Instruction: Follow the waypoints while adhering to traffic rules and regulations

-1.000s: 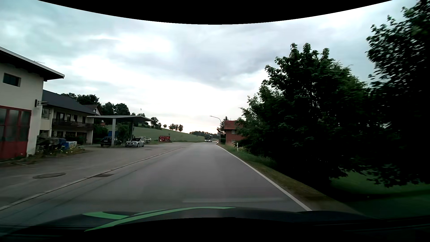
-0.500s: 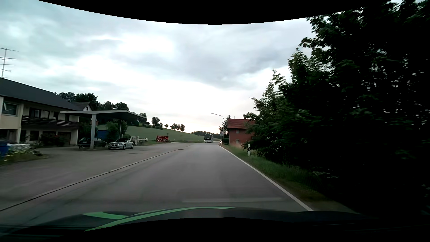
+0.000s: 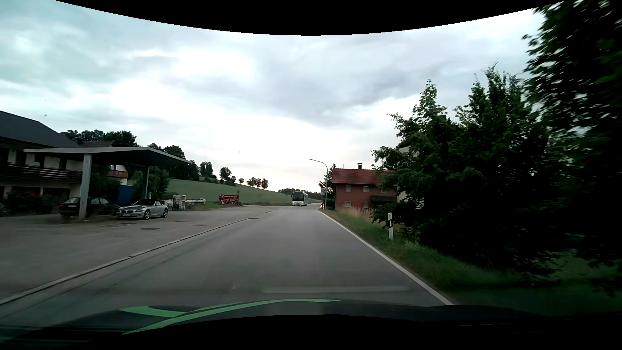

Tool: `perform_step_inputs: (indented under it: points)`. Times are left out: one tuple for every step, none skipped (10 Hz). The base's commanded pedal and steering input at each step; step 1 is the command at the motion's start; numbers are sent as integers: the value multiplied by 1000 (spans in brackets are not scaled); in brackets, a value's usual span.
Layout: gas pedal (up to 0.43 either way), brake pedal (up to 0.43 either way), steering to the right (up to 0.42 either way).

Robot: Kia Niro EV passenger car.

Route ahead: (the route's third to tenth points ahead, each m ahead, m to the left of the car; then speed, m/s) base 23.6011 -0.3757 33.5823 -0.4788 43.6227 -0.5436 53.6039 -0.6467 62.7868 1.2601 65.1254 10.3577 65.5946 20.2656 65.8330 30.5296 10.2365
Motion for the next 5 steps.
perform_step_inputs:
  points:
    - [0,0,0]
    - [0,0,-1]
    - [0,0,0]
    - [0,0,0]
    - [0,0,0]
